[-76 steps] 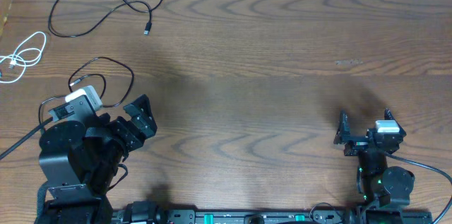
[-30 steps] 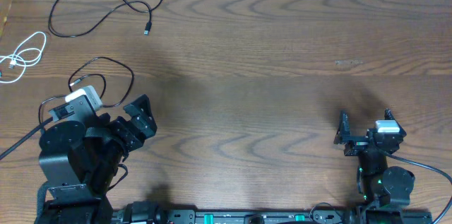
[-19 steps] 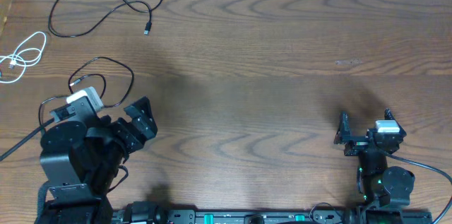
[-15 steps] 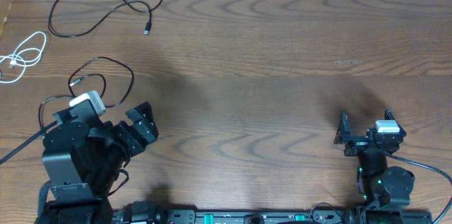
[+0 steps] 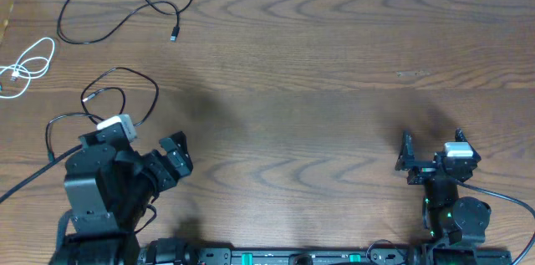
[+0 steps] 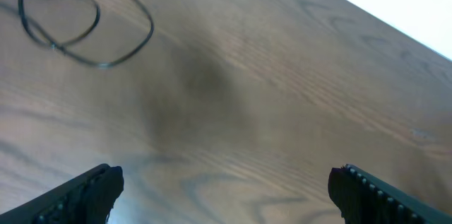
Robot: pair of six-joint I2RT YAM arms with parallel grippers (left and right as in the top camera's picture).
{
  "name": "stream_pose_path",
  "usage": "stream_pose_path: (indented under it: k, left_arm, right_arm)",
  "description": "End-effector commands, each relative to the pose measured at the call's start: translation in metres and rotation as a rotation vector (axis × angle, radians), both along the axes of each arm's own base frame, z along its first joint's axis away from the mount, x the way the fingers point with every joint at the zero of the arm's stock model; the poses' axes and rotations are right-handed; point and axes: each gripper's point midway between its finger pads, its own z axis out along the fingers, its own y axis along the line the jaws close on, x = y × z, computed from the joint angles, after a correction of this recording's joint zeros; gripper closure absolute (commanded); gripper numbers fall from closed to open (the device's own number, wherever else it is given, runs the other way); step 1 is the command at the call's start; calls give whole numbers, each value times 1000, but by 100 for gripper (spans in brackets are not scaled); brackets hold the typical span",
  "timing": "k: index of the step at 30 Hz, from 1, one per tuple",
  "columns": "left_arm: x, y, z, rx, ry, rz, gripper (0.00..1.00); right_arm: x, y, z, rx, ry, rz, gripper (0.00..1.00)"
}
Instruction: Untangle cables
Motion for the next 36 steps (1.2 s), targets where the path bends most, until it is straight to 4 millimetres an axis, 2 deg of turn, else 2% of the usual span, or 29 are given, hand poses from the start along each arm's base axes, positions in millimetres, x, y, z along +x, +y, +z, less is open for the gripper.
stream_pose_path:
  k: [1,4,11,19,26,36]
  left_arm:
    - [1,1,1,111,-87,-76,2]
    - [0,-1,-5,146,-155,-101,2]
    - [3,0,-34,210,-317,-117,2]
    - [26,-20,-51,239,-602,-231,2]
    - [37,-20,-80,247,-645,-227,2]
    - [45,-19,-82,271,-740,-215,2]
  right_arm:
    - [0,-4,0,2,-1,-18,1]
    - [0,-4,0,2,-1,-18,1]
    - [0,-4,0,2,-1,-18,1]
    - [0,-4,0,2,-1,-18,1]
    - [0,-4,0,2,-1,-18,1]
    - [0,-4,0,2,-1,-18,1]
